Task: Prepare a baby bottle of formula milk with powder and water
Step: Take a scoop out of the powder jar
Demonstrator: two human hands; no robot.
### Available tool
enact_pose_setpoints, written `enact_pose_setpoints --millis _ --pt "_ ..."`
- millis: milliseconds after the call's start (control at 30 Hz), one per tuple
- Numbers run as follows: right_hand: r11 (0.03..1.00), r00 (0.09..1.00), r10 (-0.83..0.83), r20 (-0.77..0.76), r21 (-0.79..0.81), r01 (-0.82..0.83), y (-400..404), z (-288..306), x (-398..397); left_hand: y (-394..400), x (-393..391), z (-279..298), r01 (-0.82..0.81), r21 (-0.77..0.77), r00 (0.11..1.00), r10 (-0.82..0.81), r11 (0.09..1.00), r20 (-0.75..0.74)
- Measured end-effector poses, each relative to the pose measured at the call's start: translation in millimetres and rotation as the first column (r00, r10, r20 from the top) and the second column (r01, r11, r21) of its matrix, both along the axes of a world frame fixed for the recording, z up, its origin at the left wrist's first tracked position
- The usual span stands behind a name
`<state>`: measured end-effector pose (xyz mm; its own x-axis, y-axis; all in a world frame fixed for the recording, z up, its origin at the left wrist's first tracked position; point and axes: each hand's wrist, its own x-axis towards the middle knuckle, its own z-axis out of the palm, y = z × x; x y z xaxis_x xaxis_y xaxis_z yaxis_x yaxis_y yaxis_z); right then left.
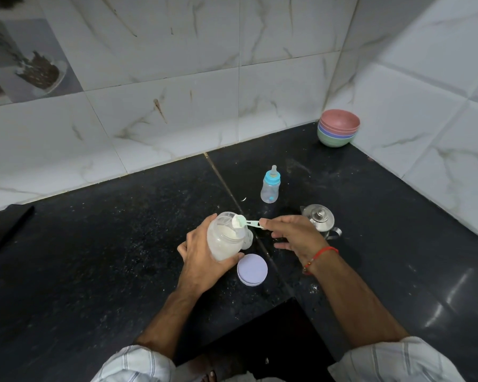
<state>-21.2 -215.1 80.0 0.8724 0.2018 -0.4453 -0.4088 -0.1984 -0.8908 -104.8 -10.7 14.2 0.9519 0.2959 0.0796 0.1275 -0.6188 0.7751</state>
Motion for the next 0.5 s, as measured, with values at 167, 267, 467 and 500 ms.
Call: enact_pose_setpoints --millis 167,267,467,500 --pt "0.997 0.997 -0.061 -0.042 0.054 0.063 -2 -12 10 8 1 -1 -0.052 0.011 0.999 0.052 0.999 0.001" --pt "0.996 0.995 -0.084 0.045 -0.004 0.085 0 -25 15 13 0 -1 -0.073 0.010 0.997 0.072 0.997 0.008" --pt "0.899 0.881 0.086 0.465 -0.418 0.133 7 -68 19 22 -1 -8 -0.101 -0.005 0.995 0.101 0.995 -0.002" --pt "0.861 0.838 0.168 0.520 -0.492 0.133 7 -75 17 24 -1 -9 -0.105 -0.002 0.995 0.105 0.995 -0.004"
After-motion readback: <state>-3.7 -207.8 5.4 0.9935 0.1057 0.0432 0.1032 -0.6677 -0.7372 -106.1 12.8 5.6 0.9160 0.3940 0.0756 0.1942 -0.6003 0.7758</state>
